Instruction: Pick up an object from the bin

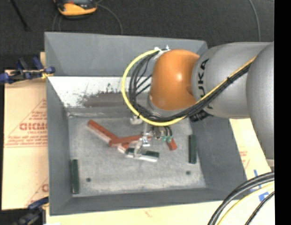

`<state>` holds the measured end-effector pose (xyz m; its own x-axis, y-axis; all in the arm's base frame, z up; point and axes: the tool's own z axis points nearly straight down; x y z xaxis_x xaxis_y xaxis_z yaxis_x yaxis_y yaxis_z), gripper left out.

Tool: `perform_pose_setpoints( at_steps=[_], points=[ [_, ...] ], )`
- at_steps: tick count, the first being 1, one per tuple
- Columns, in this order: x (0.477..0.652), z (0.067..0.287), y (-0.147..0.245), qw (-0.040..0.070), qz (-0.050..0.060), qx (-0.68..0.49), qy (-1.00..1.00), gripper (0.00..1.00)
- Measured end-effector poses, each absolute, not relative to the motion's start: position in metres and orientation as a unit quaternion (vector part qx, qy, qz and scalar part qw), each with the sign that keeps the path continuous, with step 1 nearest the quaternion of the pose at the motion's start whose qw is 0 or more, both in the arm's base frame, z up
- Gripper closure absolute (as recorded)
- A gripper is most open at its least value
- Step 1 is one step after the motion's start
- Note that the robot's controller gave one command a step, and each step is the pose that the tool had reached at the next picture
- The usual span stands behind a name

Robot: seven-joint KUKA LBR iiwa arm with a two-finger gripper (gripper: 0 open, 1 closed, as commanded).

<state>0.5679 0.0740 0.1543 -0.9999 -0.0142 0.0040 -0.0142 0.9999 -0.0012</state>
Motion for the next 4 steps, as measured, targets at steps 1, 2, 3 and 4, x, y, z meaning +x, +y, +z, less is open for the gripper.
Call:
perform_pose_setpoints(
  at_steps=[1, 2, 3, 4],
  points=[
    [0.605, 0.154, 0.079, -0.003, -0.001, -0.063, -0.998, 0.0],
    [0.59, 0.09, 0.102, -0.004, -0.002, -0.091, -0.996, 0.0],
    [0.59, 0.085, 0.103, -0.004, -0.001, -0.104, -0.995, 1.0],
    [0.59, 0.085, 0.103, -0.004, -0.001, -0.104, -0.995, 1.0]
  ],
)
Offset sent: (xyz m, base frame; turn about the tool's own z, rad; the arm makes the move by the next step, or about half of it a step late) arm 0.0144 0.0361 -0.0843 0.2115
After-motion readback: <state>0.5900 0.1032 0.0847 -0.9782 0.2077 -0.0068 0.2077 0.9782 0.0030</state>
